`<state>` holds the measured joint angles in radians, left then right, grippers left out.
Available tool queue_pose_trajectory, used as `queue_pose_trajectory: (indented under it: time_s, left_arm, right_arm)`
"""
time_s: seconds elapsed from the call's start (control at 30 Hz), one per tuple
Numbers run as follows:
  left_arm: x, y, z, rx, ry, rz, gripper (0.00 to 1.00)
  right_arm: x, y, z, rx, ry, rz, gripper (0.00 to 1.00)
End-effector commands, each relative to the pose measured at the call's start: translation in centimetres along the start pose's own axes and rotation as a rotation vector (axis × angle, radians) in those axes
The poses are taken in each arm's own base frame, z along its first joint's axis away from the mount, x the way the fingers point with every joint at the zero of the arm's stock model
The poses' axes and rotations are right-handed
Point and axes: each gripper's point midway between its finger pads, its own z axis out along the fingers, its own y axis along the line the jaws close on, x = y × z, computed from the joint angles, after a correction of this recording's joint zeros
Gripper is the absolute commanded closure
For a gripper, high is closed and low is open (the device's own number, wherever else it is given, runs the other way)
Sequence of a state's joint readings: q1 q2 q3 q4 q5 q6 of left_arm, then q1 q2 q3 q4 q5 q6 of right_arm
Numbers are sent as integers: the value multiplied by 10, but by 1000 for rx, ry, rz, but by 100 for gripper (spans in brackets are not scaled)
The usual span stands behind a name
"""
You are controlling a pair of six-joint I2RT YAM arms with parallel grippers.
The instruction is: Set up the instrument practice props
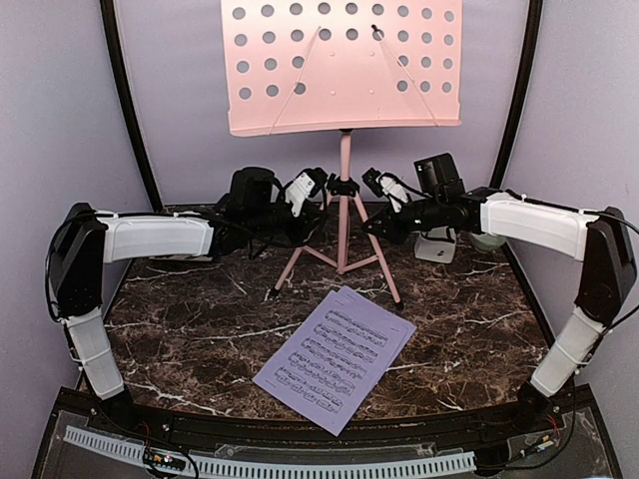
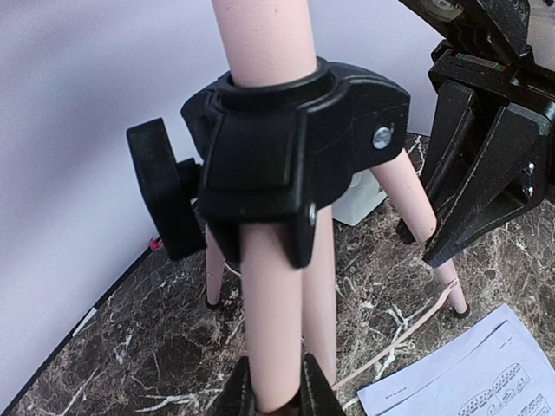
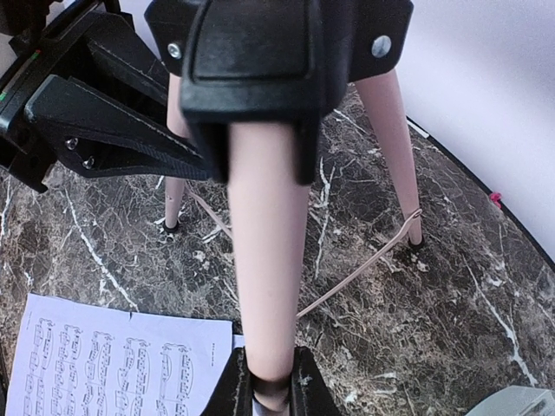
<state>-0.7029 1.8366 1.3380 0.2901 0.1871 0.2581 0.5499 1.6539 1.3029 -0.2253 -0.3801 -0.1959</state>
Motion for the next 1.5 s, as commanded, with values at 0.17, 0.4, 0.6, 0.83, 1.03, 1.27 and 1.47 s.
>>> queue_pose_trajectory:
  time_s: [0.17,0.4,0.6,0.83,1.03,1.27,1.47]
  left_arm:
    - [-7,-10,-22,39,20,-34,35]
    - [-11,-12,-68,-20,12,-190,29]
    - [27,-26,-103,-4,149,-424,32]
    - [79,-77,-125,191,349,-689,38]
    - [110,-110,-137,303,423,-857,40]
    - [138,-125,-137,330,471,-975,42]
    - [158,-134,-133,351,537,-1027,44]
  right_arm:
    - [-49,-34,-39,156,-161,32,49]
    - [-57,-19,-70,160,-203,121,10]
    - [-31,-2,-97,161,-173,263,11]
    - [37,39,-112,114,-97,425,17]
    - [90,82,-101,46,-1,489,25]
    - [137,107,-75,12,112,519,41]
    - [168,119,-52,48,228,499,60]
